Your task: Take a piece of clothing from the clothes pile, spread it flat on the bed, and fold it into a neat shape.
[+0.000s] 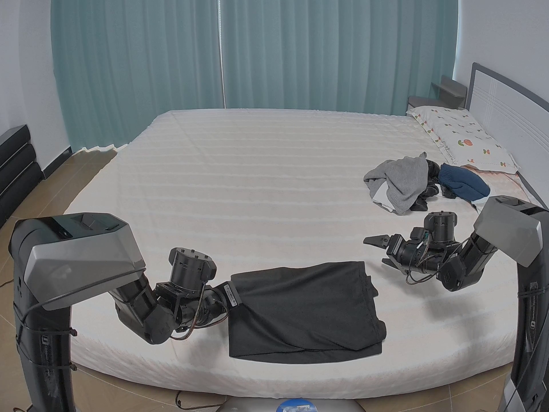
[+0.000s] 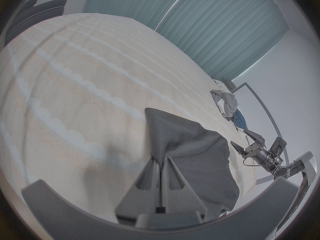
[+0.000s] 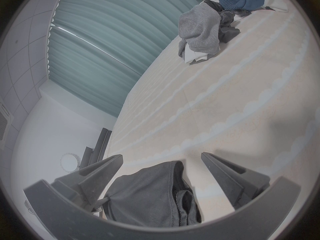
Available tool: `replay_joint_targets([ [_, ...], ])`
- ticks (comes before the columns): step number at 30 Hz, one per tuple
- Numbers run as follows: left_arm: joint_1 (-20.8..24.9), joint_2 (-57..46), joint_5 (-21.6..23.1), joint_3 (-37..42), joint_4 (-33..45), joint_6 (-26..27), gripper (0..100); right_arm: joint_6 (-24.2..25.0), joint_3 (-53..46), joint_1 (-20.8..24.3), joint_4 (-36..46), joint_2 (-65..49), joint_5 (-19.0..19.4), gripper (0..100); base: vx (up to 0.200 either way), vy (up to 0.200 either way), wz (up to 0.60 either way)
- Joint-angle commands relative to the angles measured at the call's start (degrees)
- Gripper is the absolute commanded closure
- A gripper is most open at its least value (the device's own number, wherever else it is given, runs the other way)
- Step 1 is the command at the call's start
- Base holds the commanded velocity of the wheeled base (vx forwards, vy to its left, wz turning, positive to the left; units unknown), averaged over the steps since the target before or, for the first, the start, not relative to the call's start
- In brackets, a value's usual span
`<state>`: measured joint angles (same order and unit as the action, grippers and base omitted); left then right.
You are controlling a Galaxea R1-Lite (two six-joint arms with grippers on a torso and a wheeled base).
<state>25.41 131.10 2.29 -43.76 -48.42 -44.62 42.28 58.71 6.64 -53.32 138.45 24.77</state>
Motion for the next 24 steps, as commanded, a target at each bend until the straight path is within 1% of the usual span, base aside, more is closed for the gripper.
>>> replay_joint_targets([
  [1,-0.1,-0.2,0.0,0.0,-0.1,-0.1,100,0.0,0.0,0.0,0.0,0.0,0.0,0,0.000,0.200,0.00],
  [24,-0.9,-0.7,-0.1,0.0,-0.1,0.0,100,0.0,-1.1,0.7,0.0,-0.6,0.0,0,0.000,0.200,0.00],
])
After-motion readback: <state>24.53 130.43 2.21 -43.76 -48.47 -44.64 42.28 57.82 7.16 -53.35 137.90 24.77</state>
